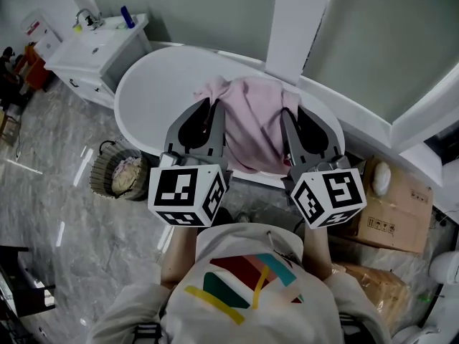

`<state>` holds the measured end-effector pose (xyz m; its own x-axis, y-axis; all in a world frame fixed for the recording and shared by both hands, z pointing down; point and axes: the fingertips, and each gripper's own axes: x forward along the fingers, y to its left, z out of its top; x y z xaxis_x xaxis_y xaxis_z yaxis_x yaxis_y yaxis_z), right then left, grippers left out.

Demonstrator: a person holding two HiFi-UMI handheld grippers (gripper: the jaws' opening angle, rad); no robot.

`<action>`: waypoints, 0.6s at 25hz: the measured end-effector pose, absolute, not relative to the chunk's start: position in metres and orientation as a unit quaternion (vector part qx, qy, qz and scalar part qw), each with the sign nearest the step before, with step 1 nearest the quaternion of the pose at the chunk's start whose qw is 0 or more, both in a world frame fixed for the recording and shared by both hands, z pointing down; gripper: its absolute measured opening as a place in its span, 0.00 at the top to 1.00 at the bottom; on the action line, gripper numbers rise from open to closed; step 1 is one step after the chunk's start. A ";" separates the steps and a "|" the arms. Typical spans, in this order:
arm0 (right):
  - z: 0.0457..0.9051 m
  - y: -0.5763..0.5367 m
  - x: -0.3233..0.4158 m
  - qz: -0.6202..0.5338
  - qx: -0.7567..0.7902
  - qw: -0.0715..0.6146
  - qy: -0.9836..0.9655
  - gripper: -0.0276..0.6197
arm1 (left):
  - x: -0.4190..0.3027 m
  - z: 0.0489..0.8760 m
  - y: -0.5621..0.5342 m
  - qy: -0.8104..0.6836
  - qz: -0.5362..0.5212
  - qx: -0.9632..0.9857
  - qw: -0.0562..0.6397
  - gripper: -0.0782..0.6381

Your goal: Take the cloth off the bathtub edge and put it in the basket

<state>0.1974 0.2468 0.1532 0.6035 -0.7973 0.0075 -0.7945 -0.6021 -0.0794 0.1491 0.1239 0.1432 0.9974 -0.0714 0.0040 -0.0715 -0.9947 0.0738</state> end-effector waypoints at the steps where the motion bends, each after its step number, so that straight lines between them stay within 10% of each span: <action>1: 0.154 0.245 0.197 -0.021 -0.892 0.032 0.450 0.85 | 0.147 0.145 0.122 -0.041 0.001 0.998 0.039 0.81; 15: 0.170 0.161 0.175 -0.037 -0.837 0.014 0.545 0.85 | 0.109 0.164 0.046 -0.144 -0.007 0.987 0.064 0.81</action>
